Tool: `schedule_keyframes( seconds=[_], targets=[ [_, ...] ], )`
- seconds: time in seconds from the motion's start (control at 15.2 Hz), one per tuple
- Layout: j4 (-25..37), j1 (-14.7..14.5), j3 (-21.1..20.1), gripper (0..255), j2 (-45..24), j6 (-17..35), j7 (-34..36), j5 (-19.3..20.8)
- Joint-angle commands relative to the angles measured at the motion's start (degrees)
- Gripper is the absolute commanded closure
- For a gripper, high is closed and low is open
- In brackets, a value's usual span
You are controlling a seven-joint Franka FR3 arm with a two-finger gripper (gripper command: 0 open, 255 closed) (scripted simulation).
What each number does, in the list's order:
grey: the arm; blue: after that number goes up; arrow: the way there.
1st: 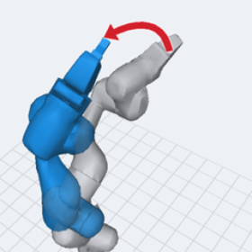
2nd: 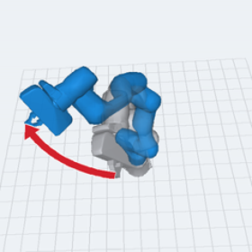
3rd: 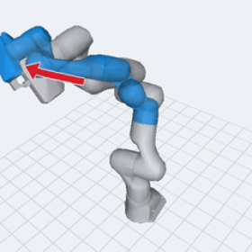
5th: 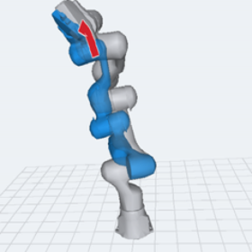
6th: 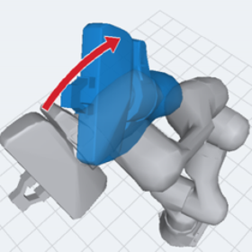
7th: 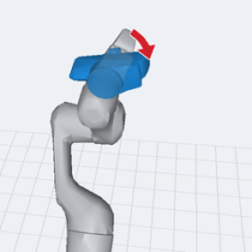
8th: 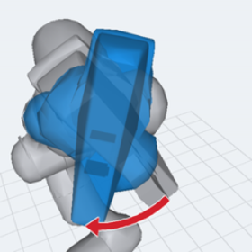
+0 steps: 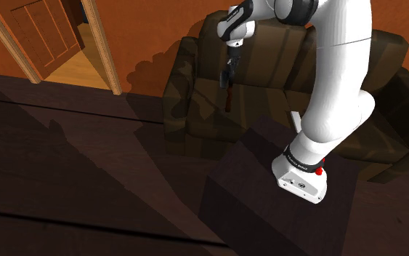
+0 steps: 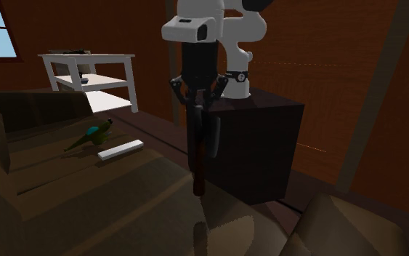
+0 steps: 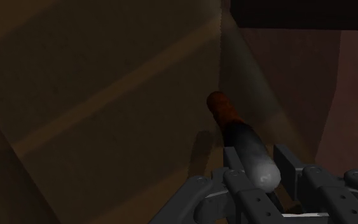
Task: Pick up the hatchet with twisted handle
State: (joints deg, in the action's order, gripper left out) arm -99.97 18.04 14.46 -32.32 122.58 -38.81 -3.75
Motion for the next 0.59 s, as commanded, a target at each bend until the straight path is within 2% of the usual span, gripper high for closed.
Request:
schedule_keyframes(
  seconds=[0.0, 0.53],
  targets=[
    [0.24, -0.14, 0.13, 255, 0.92, -1.15, 0.10, 0.21],
    [1.15, -0.43, 0.54, 255, 3.61, -4.70, 0.26, 0.85]
  ],
)
